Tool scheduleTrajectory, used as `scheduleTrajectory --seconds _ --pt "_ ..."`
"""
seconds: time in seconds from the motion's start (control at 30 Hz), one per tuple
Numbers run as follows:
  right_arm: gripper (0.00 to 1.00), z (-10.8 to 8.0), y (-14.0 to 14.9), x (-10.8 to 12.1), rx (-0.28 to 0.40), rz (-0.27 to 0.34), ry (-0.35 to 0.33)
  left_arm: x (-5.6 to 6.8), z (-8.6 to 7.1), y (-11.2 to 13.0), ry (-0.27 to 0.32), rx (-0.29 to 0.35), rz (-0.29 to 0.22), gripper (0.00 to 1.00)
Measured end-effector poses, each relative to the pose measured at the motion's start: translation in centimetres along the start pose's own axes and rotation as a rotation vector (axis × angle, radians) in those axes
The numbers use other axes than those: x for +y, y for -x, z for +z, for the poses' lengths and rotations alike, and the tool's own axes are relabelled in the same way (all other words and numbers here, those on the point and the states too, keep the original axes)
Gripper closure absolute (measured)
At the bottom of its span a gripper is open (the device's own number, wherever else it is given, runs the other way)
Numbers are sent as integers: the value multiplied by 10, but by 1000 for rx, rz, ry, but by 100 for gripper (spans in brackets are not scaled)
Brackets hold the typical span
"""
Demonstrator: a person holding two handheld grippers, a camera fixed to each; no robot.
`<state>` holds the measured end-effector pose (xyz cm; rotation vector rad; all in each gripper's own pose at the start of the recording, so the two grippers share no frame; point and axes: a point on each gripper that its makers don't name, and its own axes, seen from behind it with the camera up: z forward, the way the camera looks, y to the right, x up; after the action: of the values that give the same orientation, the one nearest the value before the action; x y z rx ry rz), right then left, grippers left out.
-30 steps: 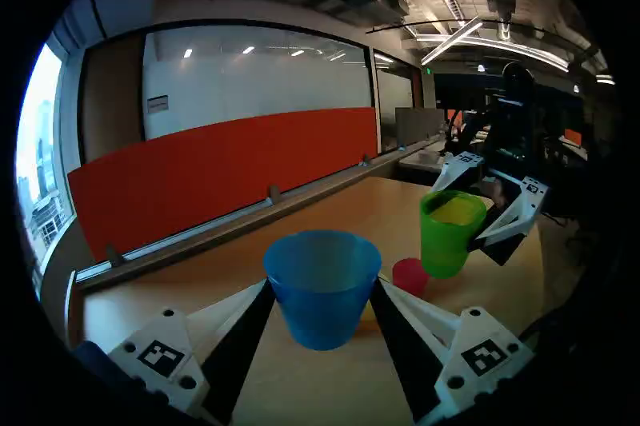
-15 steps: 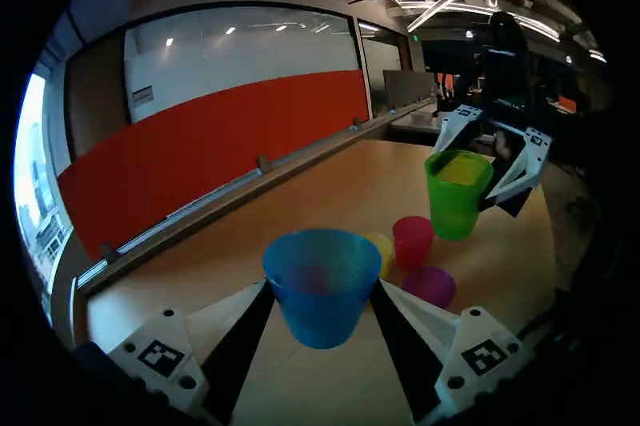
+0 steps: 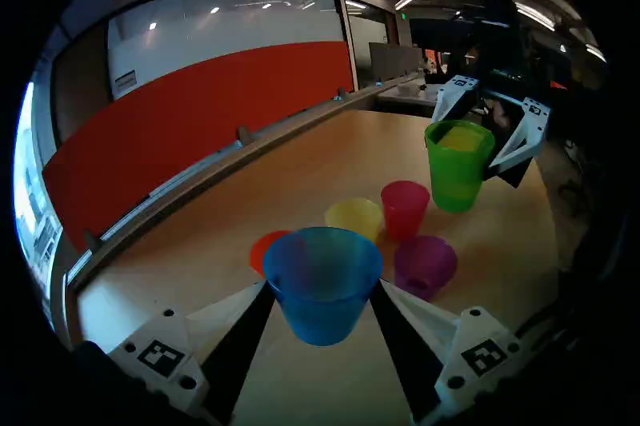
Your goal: Pour water
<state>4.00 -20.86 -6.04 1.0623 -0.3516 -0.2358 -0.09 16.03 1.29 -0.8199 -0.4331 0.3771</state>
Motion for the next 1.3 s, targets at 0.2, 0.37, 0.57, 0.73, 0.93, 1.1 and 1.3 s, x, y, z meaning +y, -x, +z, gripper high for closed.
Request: scheduleTrajectory --seconds 0.2,0.37,0.57,0.73,0.93,1.1,1.3 --pt "10 -1 12 0 -15 7 -5 9 11 18 26 -52 17 16" --pt "9 -1 21 1 -27 13 -8 13 19 31 43 -97 43 16" --pt "10 0 33 1 -39 18 -13 17 29 44 71 -146 58 16" --pt "10 2 40 0 -46 26 -18 22 37 51 99 -176 65 16" --pt "9 3 50 -1 -56 31 -22 26 44 57 115 -193 74 16" --pt "9 4 58 0 -66 34 -21 29 48 63 126 -206 77 16" --pt "9 6 65 1 -74 42 -23 30 51 65 132 -206 75 17"
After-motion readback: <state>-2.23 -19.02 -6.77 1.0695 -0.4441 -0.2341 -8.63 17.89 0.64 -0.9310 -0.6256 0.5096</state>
